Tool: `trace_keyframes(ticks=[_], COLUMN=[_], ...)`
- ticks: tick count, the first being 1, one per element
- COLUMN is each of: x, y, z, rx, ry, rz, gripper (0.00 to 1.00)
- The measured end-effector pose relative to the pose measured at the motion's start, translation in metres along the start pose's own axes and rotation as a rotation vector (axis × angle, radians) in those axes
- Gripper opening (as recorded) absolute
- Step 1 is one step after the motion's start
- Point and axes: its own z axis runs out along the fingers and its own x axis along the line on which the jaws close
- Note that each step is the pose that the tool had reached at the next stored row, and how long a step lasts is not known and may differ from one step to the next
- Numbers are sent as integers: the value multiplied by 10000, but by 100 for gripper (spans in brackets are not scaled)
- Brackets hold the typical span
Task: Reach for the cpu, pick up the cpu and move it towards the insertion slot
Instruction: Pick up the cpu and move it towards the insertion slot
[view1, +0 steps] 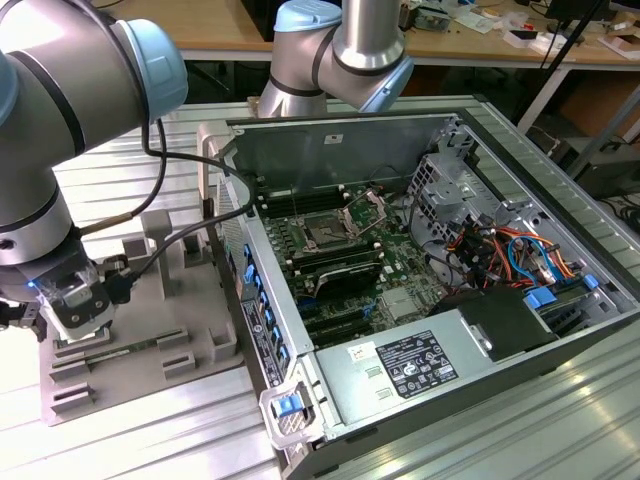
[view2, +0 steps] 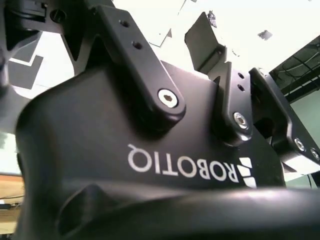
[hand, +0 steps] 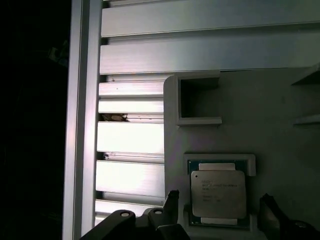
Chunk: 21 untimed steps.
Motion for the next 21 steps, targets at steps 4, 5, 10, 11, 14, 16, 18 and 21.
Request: trace_keyframes(ticks=[4, 5, 10, 11, 14, 16, 18, 21], x=[-2, -2, -3, -3, -4, -4, -4, -4], y=[22, 27, 33, 32, 33, 33, 33, 33], z=[34, 42, 70, 89, 111, 111, 111, 112], rx=[0, 0, -1, 0, -22, -24, -26, -29], ry=[8, 10, 12, 13, 11, 11, 11, 10], rz=[-207, -268, -315, -315, -315, -315, -315, -315], gripper=[72, 72, 72, 72, 55, 55, 55, 55])
